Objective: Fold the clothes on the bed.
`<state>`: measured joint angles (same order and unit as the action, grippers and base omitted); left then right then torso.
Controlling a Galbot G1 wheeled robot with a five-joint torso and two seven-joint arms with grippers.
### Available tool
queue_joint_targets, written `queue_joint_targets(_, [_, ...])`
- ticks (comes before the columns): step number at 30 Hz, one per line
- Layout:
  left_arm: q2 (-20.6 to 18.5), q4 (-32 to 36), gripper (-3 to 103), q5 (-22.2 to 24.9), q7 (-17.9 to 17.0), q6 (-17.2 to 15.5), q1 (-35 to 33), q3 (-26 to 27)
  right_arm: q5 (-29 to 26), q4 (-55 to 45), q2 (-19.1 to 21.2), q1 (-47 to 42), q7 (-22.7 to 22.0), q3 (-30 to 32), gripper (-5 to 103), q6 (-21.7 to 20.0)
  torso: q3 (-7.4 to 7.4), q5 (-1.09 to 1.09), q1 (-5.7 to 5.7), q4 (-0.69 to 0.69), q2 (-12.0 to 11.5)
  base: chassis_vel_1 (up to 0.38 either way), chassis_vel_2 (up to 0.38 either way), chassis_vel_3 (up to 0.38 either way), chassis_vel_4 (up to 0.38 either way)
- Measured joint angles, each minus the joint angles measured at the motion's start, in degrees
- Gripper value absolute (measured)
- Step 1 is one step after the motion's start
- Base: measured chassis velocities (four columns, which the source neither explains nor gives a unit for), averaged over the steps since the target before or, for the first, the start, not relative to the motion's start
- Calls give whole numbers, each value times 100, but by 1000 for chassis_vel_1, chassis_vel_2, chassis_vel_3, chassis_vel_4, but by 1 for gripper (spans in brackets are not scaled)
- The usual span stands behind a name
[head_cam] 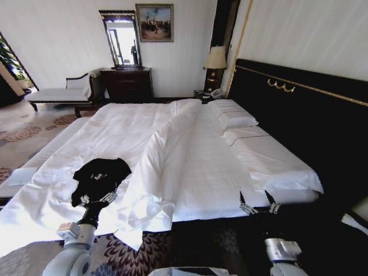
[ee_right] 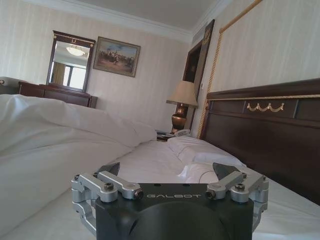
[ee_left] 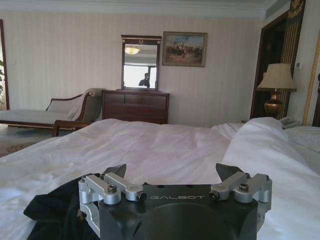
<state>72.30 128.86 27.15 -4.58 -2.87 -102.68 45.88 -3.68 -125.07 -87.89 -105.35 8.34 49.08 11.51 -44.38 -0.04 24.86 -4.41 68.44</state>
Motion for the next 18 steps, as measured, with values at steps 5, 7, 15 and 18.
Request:
queue_joint_targets(5, [-1, -29, 100, -1, 0, 0, -2, 1, 0, 11, -16, 1, -22, -24, 100, -14, 0, -1, 0, 0, 0, 124, 236, -117, -237])
queue_joint_targets(7, [1, -37, 100, -1, 1, 0, -10, 4, 1, 11, -19, 0, -25, -35, 100, -20, 0, 0, -1, 0, 0, 110, 236, -121, -236])
queue_joint_targets(15, [31, -38, 100, -1, 12, 10, -36, 27, 4, -29, -31, -25, -31, -180, 100, -68, 0, 0, 0, 0, 0, 108, 217, -122, -234])
queue_joint_targets(18, [42, -41, 100, 0, 18, 28, -71, 63, 45, -49, -41, -26, -33, -303, 100, -96, 0, 0, 0, 0, 0, 127, 223, -133, -231])
